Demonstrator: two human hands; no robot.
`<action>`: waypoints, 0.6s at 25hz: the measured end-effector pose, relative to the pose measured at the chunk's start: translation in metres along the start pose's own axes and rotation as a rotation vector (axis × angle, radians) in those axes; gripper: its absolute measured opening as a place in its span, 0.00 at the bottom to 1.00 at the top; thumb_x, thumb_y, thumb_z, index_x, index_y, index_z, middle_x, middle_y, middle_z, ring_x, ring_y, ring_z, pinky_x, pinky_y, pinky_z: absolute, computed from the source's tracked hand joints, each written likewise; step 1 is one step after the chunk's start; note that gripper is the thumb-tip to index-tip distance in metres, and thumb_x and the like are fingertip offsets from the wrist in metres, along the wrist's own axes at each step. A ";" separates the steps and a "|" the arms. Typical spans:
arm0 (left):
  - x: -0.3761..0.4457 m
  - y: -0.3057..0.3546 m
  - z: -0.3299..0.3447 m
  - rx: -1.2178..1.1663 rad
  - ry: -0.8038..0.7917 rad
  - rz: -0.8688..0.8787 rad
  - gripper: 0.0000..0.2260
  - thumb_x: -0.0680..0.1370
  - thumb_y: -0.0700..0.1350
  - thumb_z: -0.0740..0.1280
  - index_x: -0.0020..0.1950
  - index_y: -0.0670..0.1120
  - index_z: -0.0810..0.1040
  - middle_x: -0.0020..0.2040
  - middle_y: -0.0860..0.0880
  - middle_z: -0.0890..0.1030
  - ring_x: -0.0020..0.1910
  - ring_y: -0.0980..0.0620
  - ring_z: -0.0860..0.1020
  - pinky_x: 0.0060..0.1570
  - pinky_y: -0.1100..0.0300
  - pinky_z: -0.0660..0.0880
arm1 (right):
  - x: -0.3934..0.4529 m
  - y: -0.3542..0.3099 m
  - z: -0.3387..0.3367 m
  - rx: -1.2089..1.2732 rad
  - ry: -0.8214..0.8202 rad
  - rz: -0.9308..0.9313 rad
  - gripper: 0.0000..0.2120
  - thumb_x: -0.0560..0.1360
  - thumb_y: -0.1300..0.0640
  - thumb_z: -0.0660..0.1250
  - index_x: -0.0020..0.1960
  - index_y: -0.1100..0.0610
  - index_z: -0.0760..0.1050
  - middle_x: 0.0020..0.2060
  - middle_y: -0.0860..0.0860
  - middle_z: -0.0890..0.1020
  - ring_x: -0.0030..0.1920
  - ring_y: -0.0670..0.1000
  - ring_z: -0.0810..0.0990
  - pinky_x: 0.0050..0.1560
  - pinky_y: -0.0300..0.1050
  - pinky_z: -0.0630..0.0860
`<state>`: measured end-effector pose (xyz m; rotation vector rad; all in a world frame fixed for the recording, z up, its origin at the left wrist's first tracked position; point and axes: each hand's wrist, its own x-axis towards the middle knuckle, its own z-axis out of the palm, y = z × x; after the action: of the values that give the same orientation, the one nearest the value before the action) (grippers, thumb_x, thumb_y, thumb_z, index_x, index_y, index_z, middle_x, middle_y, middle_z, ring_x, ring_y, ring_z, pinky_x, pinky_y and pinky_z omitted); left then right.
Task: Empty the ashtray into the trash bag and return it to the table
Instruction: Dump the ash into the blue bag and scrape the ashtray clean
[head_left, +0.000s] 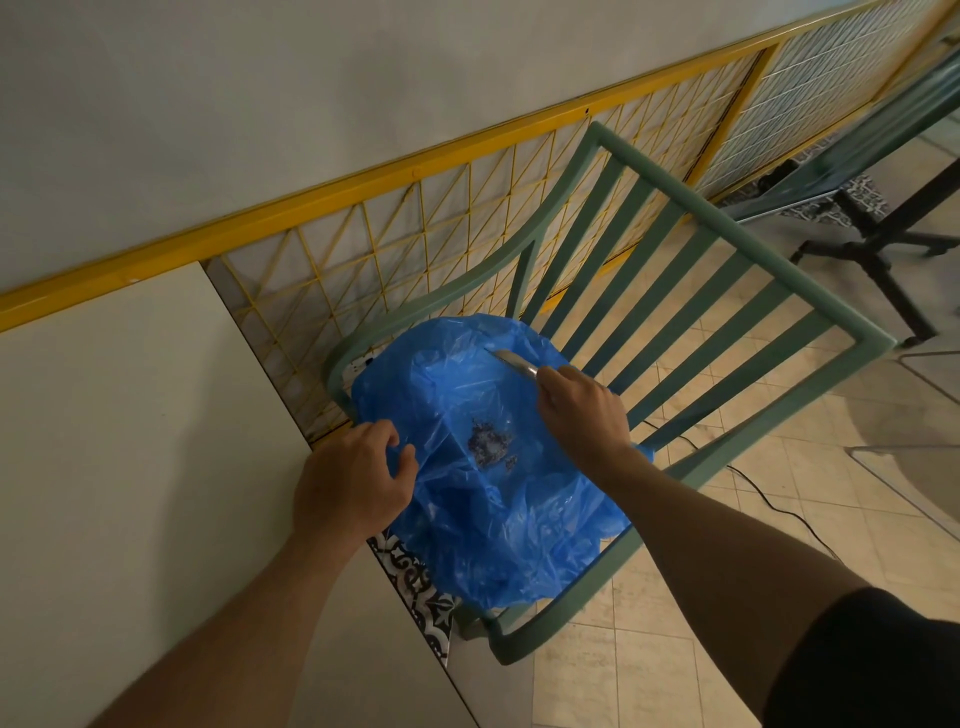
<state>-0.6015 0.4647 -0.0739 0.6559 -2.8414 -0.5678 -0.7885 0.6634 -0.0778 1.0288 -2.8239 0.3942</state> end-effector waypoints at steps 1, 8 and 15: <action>0.000 0.000 0.000 -0.001 -0.002 -0.002 0.11 0.76 0.55 0.62 0.47 0.49 0.77 0.37 0.50 0.79 0.34 0.51 0.76 0.32 0.58 0.71 | 0.000 0.000 0.000 0.000 -0.014 0.009 0.06 0.81 0.58 0.60 0.49 0.56 0.75 0.34 0.49 0.70 0.30 0.54 0.74 0.28 0.47 0.71; 0.000 0.000 0.000 -0.009 -0.002 0.000 0.11 0.77 0.55 0.62 0.49 0.48 0.77 0.38 0.50 0.79 0.35 0.51 0.76 0.33 0.59 0.71 | -0.007 0.002 0.004 0.076 -0.047 0.133 0.08 0.79 0.59 0.61 0.43 0.57 0.75 0.32 0.50 0.74 0.30 0.54 0.73 0.30 0.43 0.66; -0.001 0.000 0.000 0.002 0.004 0.004 0.11 0.77 0.54 0.62 0.49 0.48 0.77 0.38 0.50 0.80 0.35 0.52 0.76 0.32 0.61 0.67 | -0.003 0.005 0.008 0.488 0.029 0.543 0.07 0.76 0.62 0.63 0.40 0.58 0.75 0.33 0.51 0.78 0.34 0.51 0.75 0.33 0.47 0.72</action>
<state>-0.6010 0.4647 -0.0739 0.6512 -2.8399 -0.5621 -0.7896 0.6672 -0.0868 0.2627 -3.0101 1.1781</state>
